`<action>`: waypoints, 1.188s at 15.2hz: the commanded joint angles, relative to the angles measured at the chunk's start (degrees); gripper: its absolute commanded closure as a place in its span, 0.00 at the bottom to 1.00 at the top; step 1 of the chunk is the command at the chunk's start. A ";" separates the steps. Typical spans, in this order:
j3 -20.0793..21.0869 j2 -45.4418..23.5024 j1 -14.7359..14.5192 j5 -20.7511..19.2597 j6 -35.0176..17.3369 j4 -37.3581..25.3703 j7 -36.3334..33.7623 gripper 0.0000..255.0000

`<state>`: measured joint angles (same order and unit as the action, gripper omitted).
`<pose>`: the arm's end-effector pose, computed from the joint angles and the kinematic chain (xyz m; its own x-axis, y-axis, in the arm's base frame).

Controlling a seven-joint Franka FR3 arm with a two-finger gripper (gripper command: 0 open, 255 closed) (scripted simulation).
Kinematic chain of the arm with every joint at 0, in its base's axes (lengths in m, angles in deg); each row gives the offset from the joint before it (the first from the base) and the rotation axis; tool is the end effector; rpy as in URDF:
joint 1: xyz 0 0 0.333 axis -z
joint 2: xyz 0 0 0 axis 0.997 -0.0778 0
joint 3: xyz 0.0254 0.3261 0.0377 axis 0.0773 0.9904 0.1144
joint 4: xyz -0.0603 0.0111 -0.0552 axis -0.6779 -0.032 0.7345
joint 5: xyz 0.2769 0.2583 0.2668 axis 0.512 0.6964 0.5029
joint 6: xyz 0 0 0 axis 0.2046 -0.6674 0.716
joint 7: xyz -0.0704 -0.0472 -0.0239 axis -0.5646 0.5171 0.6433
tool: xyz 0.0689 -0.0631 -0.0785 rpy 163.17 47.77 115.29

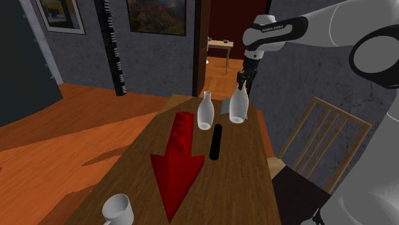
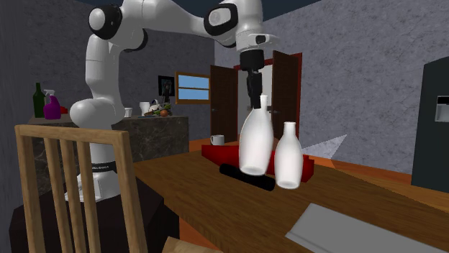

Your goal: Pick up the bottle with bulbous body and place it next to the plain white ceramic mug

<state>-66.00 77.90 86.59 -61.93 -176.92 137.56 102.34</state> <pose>0.6392 -0.2122 0.5042 0.9942 -0.0360 0.1016 -0.0357 -0.9994 -0.0047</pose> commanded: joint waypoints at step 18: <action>-0.34 -1.73 0.61 0.44 15.26 -16.90 -0.16 1.00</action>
<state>-66.29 76.39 87.11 -61.57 -162.36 121.56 102.09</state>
